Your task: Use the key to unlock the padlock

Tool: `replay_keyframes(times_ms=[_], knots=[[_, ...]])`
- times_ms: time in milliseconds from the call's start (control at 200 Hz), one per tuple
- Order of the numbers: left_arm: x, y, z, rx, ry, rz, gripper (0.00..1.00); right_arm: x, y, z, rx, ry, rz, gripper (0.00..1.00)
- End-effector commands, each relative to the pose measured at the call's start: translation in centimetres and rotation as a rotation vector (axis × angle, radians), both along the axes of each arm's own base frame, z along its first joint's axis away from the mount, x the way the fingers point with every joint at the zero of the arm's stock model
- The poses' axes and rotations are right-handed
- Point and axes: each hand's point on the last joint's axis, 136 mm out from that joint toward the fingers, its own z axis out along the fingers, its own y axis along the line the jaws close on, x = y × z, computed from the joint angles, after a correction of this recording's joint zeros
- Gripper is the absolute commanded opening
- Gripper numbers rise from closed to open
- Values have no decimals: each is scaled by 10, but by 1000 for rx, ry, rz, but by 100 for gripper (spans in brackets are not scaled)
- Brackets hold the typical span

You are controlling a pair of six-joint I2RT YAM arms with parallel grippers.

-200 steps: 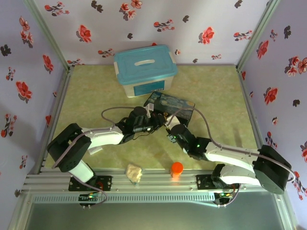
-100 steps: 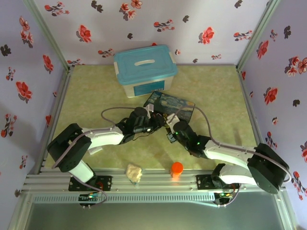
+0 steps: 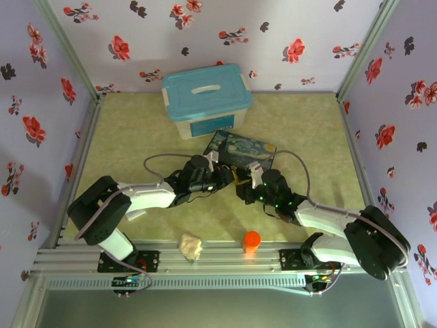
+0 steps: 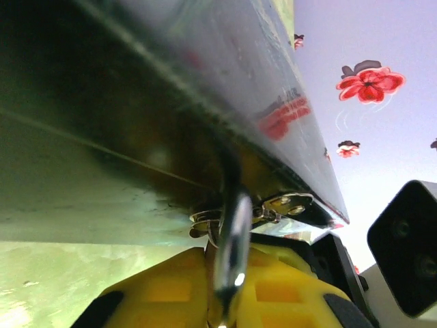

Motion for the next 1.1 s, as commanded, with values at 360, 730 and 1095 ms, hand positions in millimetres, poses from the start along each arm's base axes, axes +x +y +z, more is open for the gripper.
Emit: replay_keyframes(times_ms=[360,730,1095], knots=[[-15,16,-47,177,30,-79,0,17,-65,4,-66,29,-379,38],[-22,51,-99,409,80,-142,4,29,-74,-5,-141,20,-483,36],[-4,63,-90,378,1,-11,34,34,-65,-4,-177,4,-480,34]])
